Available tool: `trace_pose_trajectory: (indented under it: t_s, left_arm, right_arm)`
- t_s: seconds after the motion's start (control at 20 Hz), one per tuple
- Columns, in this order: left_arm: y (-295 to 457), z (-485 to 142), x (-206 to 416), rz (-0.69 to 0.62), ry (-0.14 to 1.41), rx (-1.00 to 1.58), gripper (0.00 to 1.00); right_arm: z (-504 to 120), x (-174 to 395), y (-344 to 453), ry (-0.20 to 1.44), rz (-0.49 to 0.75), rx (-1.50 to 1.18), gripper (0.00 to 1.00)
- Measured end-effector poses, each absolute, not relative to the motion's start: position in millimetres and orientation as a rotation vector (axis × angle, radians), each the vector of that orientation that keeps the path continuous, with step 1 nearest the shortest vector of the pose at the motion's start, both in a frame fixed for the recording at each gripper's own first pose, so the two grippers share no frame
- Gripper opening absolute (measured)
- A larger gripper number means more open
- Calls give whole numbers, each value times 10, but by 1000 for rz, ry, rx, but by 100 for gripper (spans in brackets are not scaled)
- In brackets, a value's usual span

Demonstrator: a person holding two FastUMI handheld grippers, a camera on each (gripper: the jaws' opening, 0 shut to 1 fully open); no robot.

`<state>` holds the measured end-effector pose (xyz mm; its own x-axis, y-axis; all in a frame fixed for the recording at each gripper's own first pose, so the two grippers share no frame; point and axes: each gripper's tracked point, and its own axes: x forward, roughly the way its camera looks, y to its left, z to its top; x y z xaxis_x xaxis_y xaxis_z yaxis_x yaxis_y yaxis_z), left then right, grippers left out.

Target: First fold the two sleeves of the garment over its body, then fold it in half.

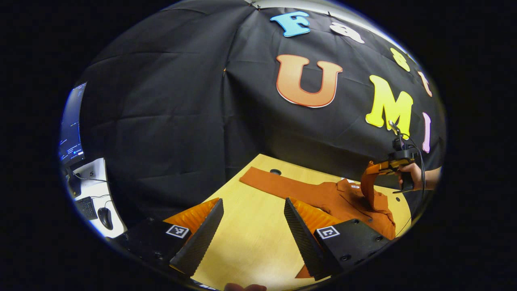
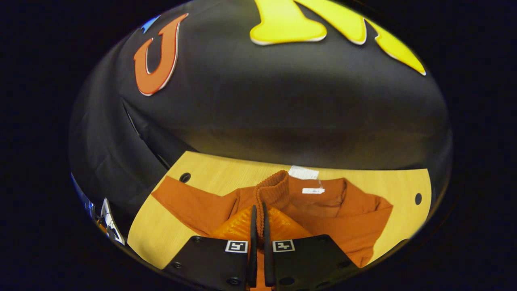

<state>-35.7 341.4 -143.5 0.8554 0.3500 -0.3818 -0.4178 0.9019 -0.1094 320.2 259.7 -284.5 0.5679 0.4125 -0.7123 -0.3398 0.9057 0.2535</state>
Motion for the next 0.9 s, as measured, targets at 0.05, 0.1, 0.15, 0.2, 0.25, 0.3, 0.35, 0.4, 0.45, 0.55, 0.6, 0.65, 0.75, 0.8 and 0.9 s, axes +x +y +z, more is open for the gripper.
trace_pose_trajectory:
  t_s: [0.05,0.1,0.15,0.2,0.25,0.3,0.35,0.4,0.45,0.55,0.6,0.65,0.75,0.8,0.9]
  left_arm:
    - [3458,-1428,-374,413,364,-193,98]
    - [3485,-1423,-373,418,364,-194,98]
    - [3504,-1414,-387,425,364,-192,98]
    - [3531,-1428,-398,435,363,-189,98]
    - [3549,-1434,-396,443,364,-187,98]
    - [3553,-1443,-390,447,365,-187,98]
    - [3548,-1449,-375,447,366,-190,98]
    - [3541,-1457,-357,446,365,-194,98]
    - [3522,-1453,-321,443,362,-197,98]
    - [3494,-1452,-246,431,364,-199,98]
    - [3496,-1456,-210,426,361,-198,98]
    - [3485,-1445,-163,418,358,-200,98]
    - [3448,-1442,-43,399,351,-210,98]
    - [3451,-1429,23,391,345,-214,98]
    - [3471,-1393,178,370,326,-214,98]
  right_arm:
    - [-2987,3192,2725,875,443,82,7]
    - [-3110,3197,2836,886,441,68,7]
    - [-3228,3190,2932,899,435,58,7]
    - [-3312,3174,3033,912,438,59,7]
    - [-3406,3151,3094,925,438,57,7]
    - [-3494,3138,3128,939,435,53,7]
    - [-3563,3077,3166,966,439,57,7]
    - [-3589,3031,3195,984,444,68,11]
    - [-3628,2999,3224,1000,439,80,10]
    - [-3597,2965,3220,1018,437,117,16]
    - [-3562,2968,3237,1014,440,149,17]
    - [-3502,2938,3294,1012,455,188,24]
    - [-3373,2882,3310,1011,469,202,41]
    - [-3326,2884,3300,1004,475,202,43]
    - [-3158,2815,3336,992,496,224,44]
